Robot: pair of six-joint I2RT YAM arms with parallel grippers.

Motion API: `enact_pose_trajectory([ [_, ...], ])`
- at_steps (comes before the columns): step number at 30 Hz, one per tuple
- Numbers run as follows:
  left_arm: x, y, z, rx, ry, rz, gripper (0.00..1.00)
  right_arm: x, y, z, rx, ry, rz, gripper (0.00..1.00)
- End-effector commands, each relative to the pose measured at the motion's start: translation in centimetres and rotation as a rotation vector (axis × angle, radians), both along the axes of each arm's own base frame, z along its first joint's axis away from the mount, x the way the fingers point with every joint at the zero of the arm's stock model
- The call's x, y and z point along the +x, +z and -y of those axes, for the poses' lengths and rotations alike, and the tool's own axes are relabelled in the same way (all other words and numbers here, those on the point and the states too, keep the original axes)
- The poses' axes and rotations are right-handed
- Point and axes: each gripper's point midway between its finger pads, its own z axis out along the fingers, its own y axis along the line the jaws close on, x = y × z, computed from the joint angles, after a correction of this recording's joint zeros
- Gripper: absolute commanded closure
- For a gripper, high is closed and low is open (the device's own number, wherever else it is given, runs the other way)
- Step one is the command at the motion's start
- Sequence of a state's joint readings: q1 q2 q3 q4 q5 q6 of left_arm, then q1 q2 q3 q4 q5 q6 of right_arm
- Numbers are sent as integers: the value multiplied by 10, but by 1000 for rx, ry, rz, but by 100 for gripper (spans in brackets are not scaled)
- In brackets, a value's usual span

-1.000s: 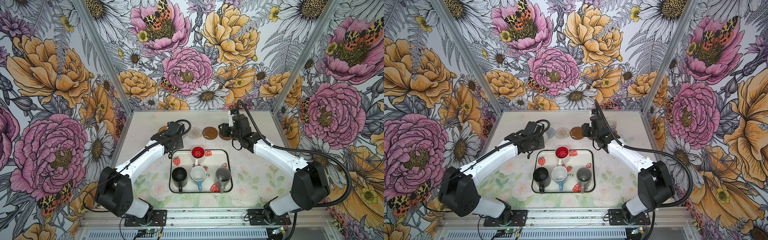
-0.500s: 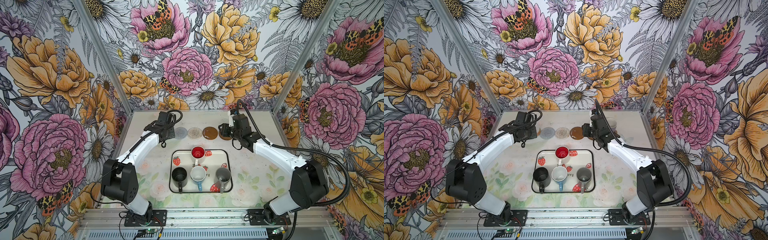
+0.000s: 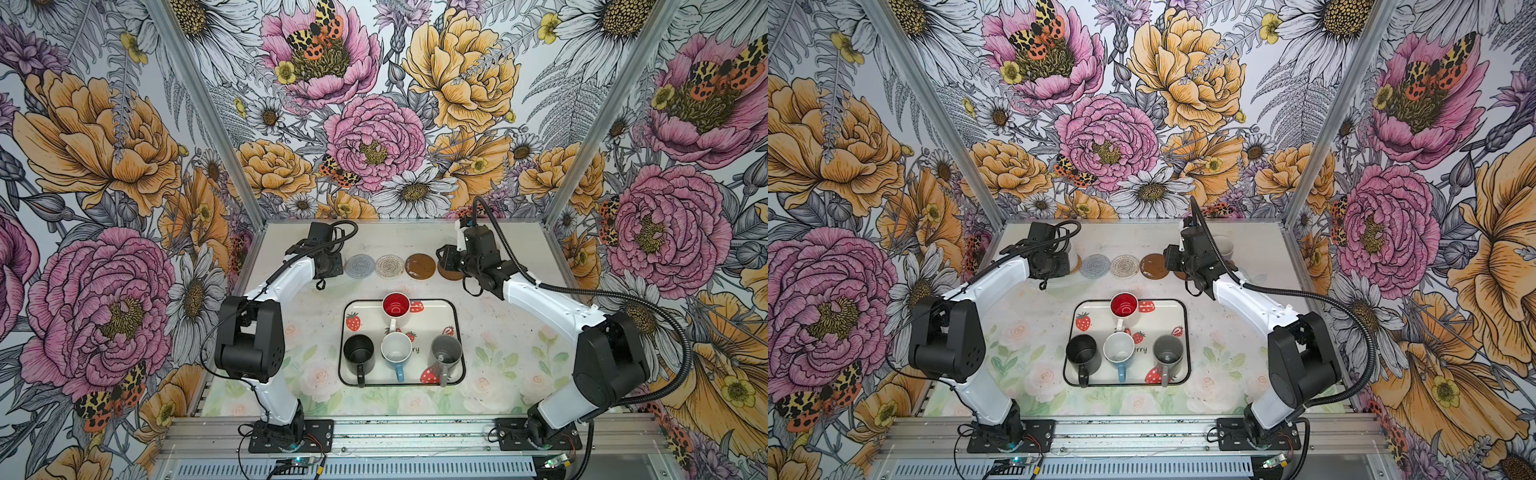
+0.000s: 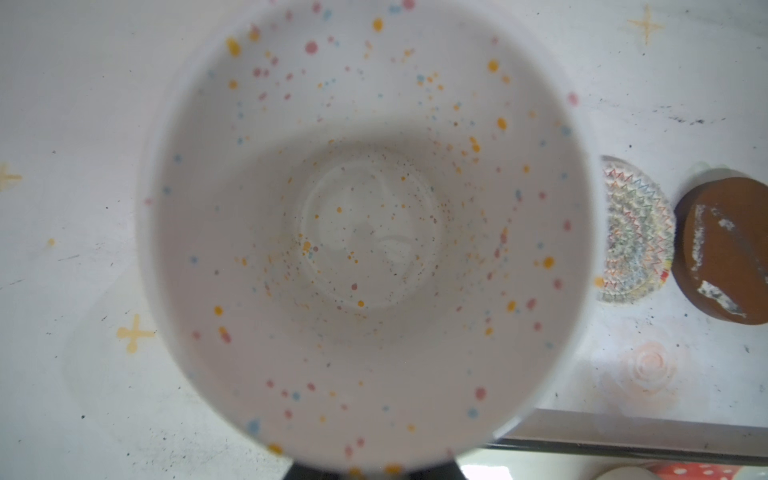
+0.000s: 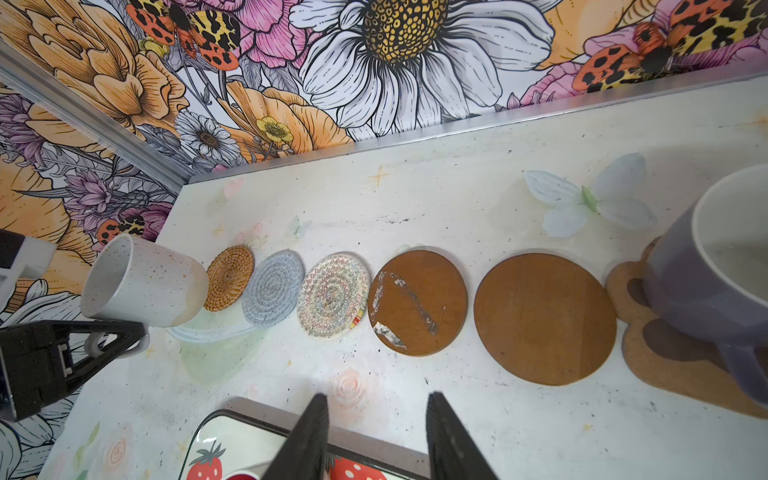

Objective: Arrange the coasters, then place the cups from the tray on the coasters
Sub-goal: 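Lift the speckled mug with the left gripper toward the rattan coaster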

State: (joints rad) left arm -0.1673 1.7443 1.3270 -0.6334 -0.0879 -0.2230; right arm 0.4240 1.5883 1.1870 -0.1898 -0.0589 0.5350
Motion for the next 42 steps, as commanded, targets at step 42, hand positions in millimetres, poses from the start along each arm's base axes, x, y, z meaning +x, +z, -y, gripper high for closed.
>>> enact_pose_trajectory([
  [42, 64, 7, -18, -19, 6, 119, 100, 21, 6, -12, 40, 22, -3, 61],
])
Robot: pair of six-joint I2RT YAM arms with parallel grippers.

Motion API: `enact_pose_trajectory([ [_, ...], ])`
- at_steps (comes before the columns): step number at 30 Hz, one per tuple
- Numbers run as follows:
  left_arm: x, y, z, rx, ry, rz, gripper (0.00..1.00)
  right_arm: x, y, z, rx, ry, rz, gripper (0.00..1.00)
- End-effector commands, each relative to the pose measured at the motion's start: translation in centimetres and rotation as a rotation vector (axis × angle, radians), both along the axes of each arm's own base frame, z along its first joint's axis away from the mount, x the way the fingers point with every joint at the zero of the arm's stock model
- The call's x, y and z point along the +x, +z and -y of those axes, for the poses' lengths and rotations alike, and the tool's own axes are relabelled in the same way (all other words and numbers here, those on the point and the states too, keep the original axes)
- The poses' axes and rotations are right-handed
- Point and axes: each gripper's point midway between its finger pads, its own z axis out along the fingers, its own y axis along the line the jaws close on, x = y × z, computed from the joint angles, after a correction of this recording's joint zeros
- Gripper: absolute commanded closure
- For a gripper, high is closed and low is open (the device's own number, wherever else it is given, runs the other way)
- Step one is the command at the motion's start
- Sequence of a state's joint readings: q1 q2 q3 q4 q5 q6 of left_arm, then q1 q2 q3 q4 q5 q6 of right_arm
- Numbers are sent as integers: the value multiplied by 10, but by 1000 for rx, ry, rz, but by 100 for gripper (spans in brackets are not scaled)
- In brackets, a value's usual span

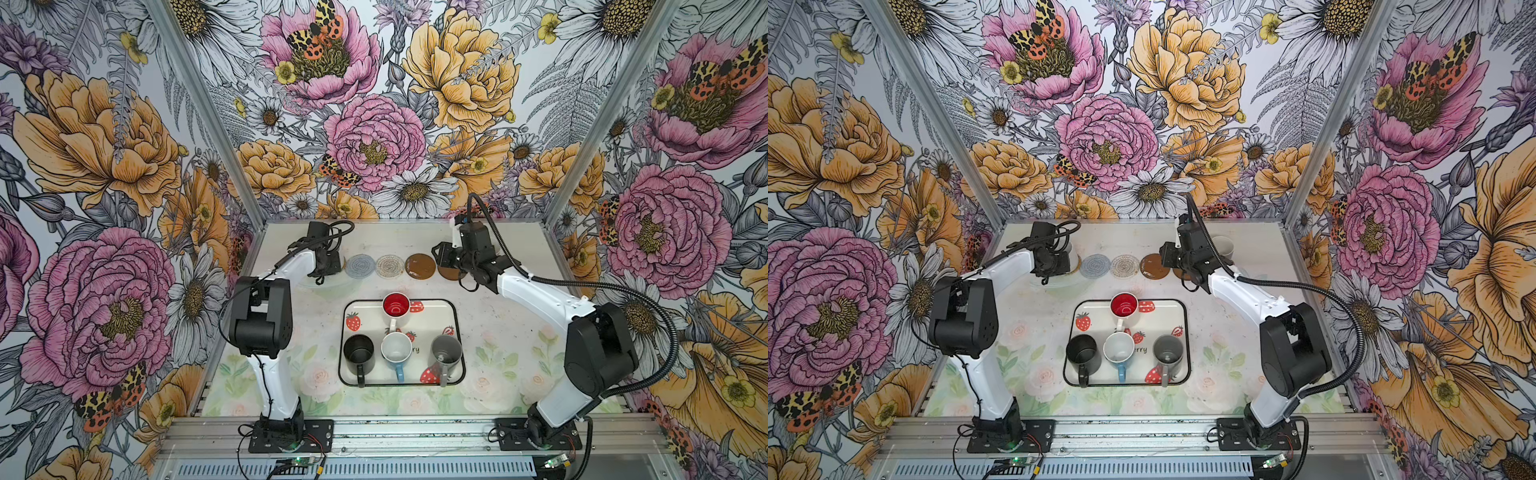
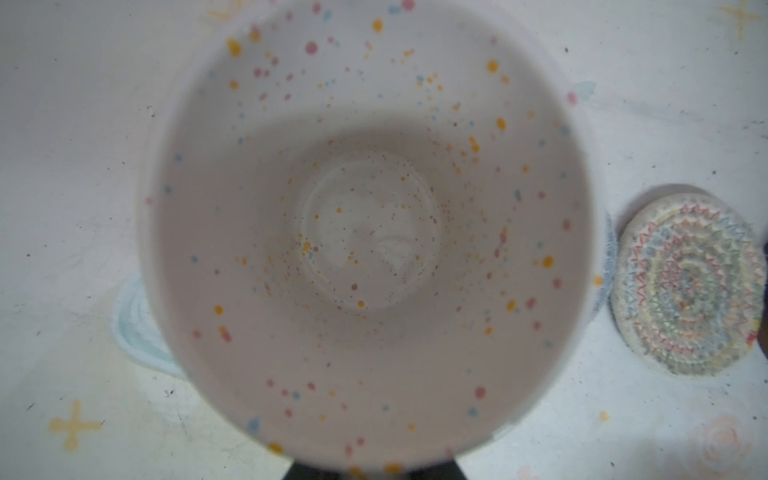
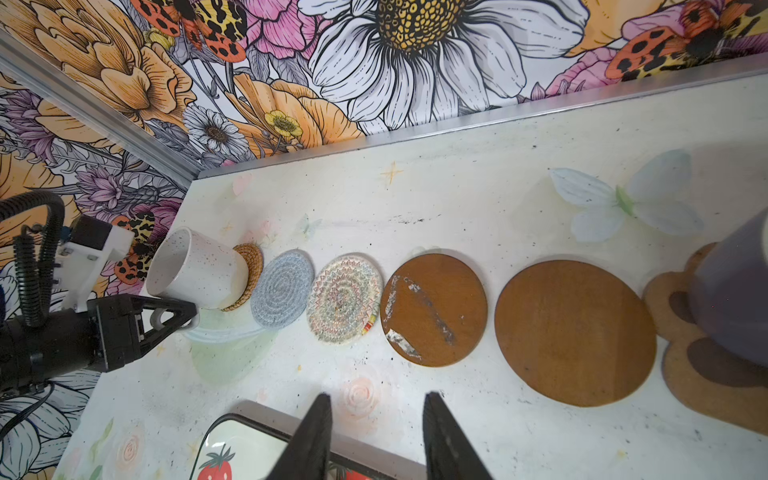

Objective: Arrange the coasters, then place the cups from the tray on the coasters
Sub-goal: 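Lift the speckled mug with the left gripper toward the rattan coaster, then lower the speckled white mug onto the rattan coaster with the left gripper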

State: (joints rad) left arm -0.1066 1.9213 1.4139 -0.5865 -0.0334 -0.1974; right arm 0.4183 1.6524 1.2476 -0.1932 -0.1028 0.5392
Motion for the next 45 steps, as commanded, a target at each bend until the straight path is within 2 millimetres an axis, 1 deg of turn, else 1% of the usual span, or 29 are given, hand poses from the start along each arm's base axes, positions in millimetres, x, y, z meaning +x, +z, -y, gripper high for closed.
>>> enact_pose_trajectory([
  [1, 31, 49, -5, 8, 0, 172, 100, 9, 8, -2, 18, -4, 13, 61],
  [5, 34, 53, -4, 8, -2, 181, 100, 9, 7, -3, 19, -3, 11, 61],
  [16, 37, 46, -6, 17, 0, 168, 100, 10, 3, -5, 21, 2, 0, 61],
  [25, 39, 36, -10, 31, 11, 150, 100, 11, 1, -5, 22, 3, -3, 61],
  [35, 37, 35, -12, 43, 19, 141, 100, 10, 2, -5, 23, 4, -3, 61],
  [45, 37, 28, -13, 41, 21, 109, 100, 10, 2, -6, 24, 6, -4, 61],
])
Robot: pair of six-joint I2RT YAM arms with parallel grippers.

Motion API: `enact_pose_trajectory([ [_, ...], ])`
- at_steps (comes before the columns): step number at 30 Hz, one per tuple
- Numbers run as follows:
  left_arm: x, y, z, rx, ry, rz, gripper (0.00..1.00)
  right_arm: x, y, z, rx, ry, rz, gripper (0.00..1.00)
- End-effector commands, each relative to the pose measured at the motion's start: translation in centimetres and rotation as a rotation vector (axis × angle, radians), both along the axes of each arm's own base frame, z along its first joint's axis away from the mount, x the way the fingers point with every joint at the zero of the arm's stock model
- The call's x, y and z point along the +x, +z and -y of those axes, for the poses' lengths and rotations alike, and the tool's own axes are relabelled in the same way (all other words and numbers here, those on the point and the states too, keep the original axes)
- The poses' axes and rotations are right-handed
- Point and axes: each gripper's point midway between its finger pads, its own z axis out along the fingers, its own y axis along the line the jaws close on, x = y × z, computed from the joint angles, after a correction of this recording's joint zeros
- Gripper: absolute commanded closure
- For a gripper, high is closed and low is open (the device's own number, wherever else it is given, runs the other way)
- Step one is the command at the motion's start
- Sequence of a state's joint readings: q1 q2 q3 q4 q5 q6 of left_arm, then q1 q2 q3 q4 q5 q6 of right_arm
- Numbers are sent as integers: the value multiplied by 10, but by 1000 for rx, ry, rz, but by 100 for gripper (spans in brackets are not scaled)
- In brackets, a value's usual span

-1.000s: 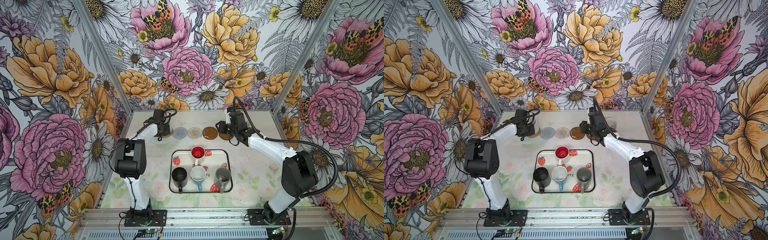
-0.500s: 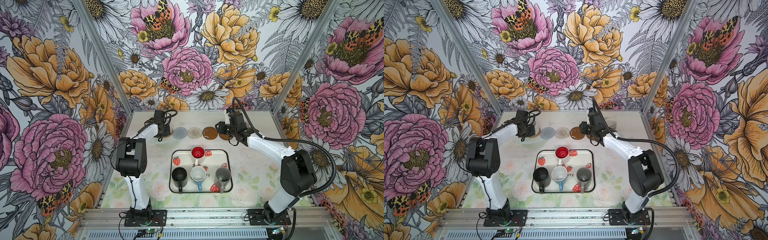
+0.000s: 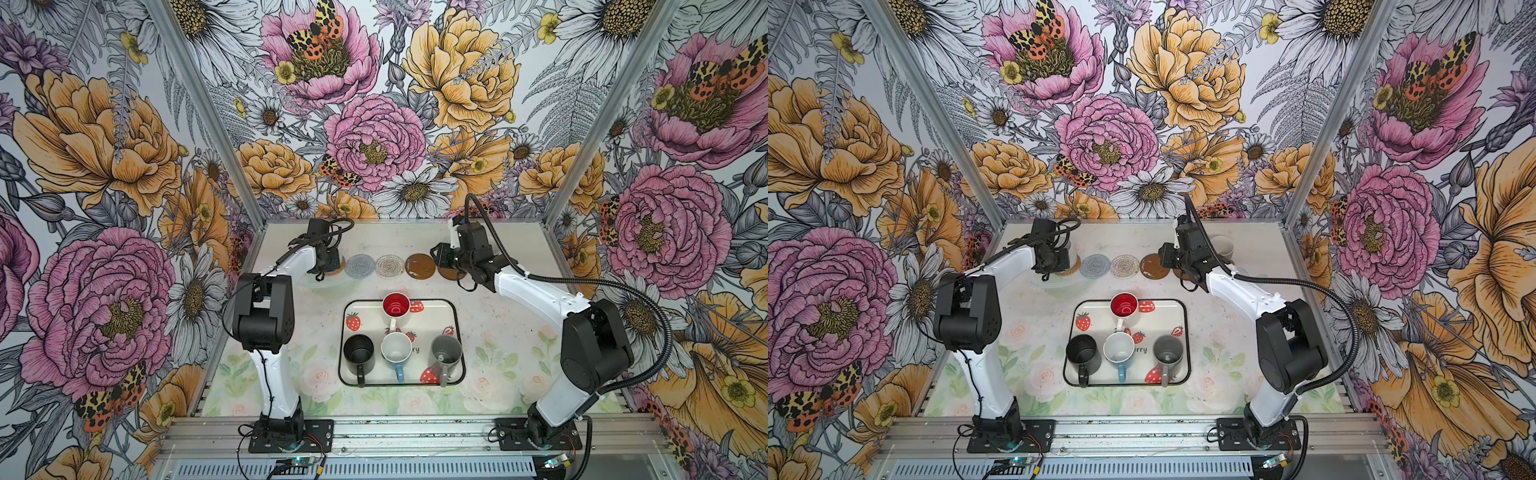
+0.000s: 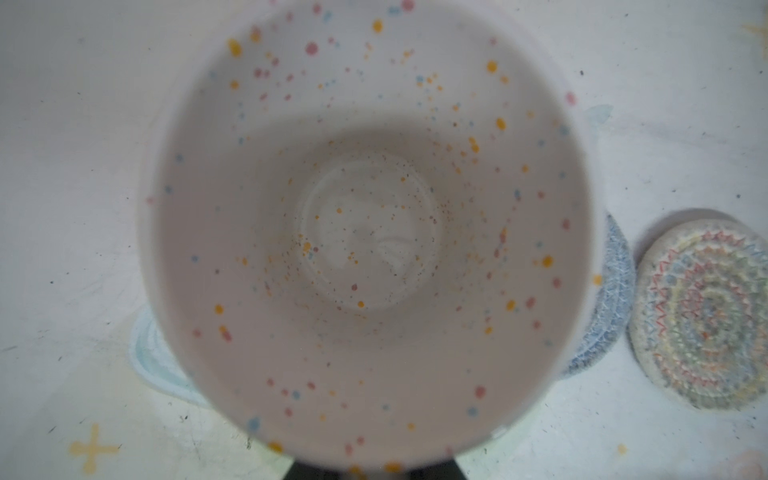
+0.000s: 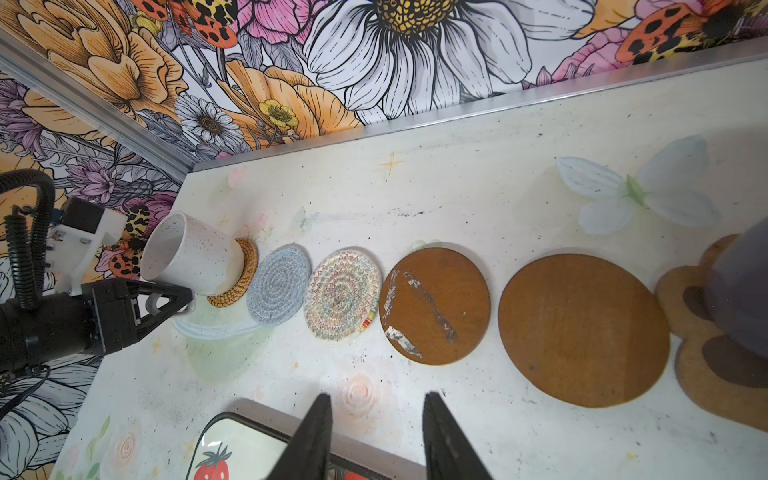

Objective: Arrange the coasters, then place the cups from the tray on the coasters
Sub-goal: 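Lower the speckled white mug onto the rattan coaster with the left gripper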

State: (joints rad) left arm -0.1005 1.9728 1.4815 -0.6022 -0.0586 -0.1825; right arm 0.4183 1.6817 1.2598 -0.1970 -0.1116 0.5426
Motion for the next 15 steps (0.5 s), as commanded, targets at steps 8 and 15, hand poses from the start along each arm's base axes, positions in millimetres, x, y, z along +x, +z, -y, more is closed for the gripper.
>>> enact_pose_trajectory([
  [8, 21, 29, -6, 8, 15, 102, 86, 6, 11, -3, 27, 3, 17, 61],
  [15, 19, 26, -5, 8, 13, 92, 70, 6, 11, -3, 26, 5, 17, 61],
])
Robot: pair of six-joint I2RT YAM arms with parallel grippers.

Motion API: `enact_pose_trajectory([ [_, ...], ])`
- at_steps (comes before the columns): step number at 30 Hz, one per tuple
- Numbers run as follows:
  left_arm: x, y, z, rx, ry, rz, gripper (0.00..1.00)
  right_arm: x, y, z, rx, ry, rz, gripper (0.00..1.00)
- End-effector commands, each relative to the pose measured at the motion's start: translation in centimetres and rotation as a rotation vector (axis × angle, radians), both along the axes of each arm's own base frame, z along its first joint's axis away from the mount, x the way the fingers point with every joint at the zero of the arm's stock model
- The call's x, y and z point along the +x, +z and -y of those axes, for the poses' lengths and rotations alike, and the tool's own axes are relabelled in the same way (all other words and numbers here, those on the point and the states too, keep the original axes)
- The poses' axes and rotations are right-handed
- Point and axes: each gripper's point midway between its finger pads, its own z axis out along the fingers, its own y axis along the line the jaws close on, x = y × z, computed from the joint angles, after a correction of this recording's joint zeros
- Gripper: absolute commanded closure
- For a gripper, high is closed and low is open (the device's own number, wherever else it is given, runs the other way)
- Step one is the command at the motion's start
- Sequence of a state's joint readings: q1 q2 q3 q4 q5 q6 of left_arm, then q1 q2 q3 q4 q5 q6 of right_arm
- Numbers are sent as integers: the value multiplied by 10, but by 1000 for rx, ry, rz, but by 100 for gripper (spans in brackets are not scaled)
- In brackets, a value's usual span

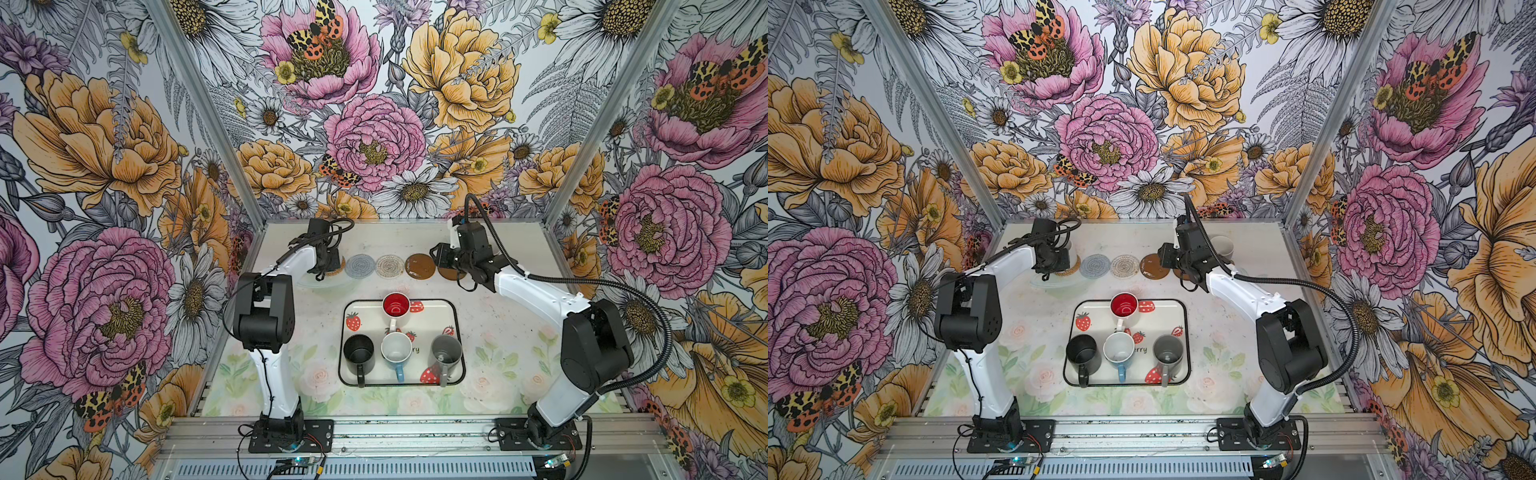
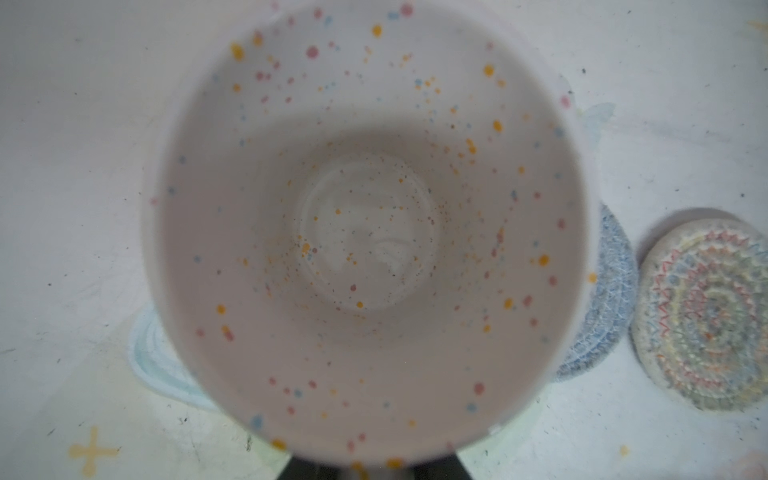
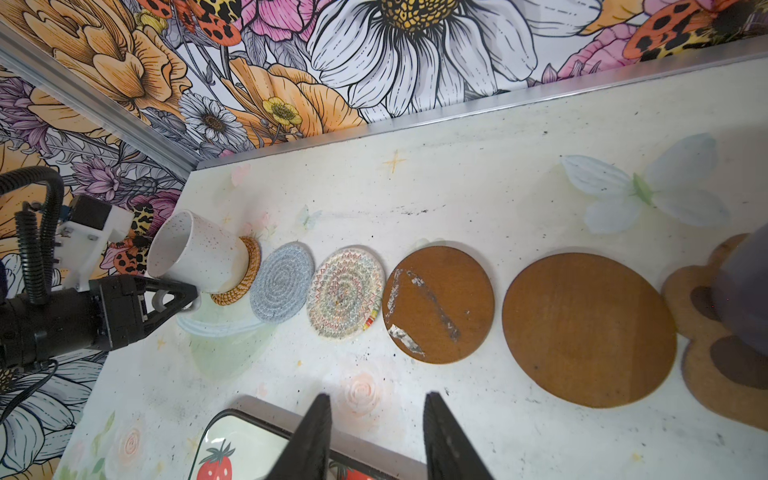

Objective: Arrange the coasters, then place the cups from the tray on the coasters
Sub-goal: 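Lower the speckled white mug onto the rattan coaster with the left gripper, then release the mug and raise the left gripper while the right moves over the grey mug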

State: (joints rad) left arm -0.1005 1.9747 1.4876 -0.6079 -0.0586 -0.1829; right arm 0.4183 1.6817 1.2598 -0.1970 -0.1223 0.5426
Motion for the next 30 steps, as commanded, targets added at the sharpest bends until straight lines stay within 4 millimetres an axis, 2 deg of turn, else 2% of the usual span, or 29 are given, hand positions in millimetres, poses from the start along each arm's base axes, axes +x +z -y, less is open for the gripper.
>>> enact_pose_trajectory([
  [1, 19, 25, -5, 8, 15, 93, 67, 7, 11, -1, 20, -6, 21, 61],
  [3, 18, 27, -5, 8, 16, 95, 66, 7, 12, -1, 21, -5, 22, 61],
  [8, 16, 29, -5, 7, 19, 99, 53, 6, 12, -2, 23, -1, 21, 60],
  [11, 13, 35, -5, 8, 29, 107, 51, 5, 15, -3, 26, 2, 25, 60],
  [17, -1, 60, -9, 20, 65, 154, 43, 3, 18, -2, 27, 3, 30, 60],
  [18, -4, 72, -10, 20, 74, 180, 42, 3, 19, -1, 27, 3, 30, 60],
  [21, -15, 94, -13, 35, 105, 227, 41, -1, 21, 2, 14, 4, 33, 60],
  [26, -36, 134, -4, 99, 120, 325, 39, -19, 37, 17, -18, -16, 60, 59],
  [30, -56, 169, 17, 126, 118, 420, 38, -54, 54, 17, -82, 37, 69, 59],
])
